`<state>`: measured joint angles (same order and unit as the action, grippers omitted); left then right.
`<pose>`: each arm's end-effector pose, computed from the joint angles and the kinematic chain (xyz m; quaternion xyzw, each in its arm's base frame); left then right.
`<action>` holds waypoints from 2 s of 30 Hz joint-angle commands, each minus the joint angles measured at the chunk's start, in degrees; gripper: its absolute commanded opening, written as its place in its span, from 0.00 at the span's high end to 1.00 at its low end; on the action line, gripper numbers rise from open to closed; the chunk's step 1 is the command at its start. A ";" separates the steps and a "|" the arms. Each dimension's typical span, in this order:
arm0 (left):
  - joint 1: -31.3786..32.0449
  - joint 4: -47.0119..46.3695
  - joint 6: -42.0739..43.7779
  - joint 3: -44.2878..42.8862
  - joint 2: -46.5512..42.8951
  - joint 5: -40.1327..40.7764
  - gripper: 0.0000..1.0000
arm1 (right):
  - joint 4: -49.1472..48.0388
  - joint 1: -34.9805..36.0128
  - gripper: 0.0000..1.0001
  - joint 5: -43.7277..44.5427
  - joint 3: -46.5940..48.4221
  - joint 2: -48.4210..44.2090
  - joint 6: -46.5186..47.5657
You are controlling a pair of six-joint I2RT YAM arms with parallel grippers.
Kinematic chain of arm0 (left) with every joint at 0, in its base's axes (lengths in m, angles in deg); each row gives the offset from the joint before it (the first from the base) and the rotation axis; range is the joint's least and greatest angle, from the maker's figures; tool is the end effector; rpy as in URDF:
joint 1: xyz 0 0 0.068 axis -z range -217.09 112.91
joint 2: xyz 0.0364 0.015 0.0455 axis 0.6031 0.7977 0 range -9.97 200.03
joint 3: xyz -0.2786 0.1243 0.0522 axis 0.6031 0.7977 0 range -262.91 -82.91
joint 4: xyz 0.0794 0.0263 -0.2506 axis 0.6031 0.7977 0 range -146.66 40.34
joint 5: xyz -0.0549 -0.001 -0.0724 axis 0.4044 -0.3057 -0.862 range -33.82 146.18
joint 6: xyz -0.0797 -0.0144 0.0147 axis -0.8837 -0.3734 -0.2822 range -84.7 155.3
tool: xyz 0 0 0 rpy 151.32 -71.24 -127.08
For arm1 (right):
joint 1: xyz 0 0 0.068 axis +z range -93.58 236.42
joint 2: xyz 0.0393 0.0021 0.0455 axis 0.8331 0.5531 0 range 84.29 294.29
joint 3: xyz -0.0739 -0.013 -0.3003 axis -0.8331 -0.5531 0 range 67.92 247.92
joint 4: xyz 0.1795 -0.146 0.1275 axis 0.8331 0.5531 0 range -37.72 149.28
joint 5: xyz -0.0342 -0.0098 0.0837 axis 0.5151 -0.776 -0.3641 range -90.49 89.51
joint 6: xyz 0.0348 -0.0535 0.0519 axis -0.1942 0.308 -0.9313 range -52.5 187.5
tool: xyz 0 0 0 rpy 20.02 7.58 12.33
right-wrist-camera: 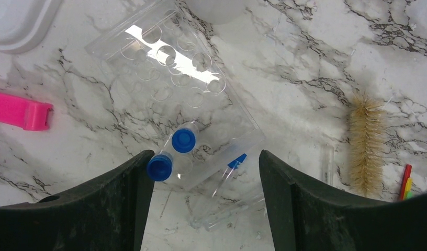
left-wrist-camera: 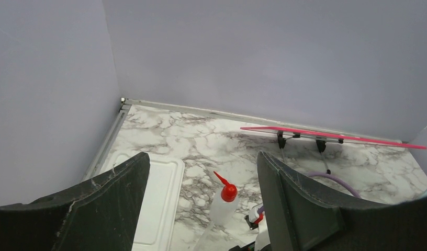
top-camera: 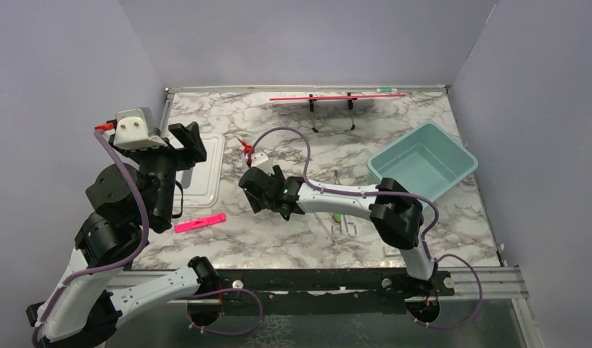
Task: Organize the chemistry lab equipment
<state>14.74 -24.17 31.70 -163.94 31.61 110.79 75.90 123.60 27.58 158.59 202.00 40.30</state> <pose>0.0843 -0.0128 0.5316 -0.0728 0.6780 -0.0402 0.7304 0.2231 0.4436 0.2153 -0.2356 0.8864 0.0844 0.3895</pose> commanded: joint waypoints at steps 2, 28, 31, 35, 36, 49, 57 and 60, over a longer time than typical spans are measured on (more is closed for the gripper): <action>0.02 -0.09 -0.01 0.39 0.00 0.86 0.22 | -2.21 0.41 0.21 0.72 -0.41 -3.74 0.54; 0.04 5.70 -16.75 16.16 -1.38 -12.37 0.11 | 13.63 -8.28 0.51 -10.45 -13.09 -12.38 -35.68; 0.04 5.75 -19.65 20.08 -1.61 -13.73 0.11 | 12.77 -8.76 0.49 -11.47 -11.18 -9.25 -34.38; 0.03 5.90 -22.23 23.07 -1.65 -14.29 0.11 | 11.55 -8.99 0.47 -12.48 -8.46 -5.41 -30.46; 0.04 5.92 -22.65 23.44 -1.65 -14.35 0.11 | 12.29 -9.06 0.47 -12.37 -7.77 -4.62 -30.47; 0.02 5.90 -26.75 27.23 -0.90 -14.69 0.12 | 12.37 -9.60 0.61 -14.23 -7.25 -0.36 -31.64; 0.02 5.29 -31.47 31.71 -1.17 -19.47 0.14 | 7.42 -10.44 0.79 -12.59 -11.67 -4.02 -31.75; -0.01 3.80 -31.27 33.98 -1.51 -21.78 0.14 | 1.81 -11.11 0.81 -12.40 -15.69 -8.59 -29.25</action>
<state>14.74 -17.85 2.11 -132.16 30.94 93.39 83.72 113.35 14.32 147.29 198.61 8.80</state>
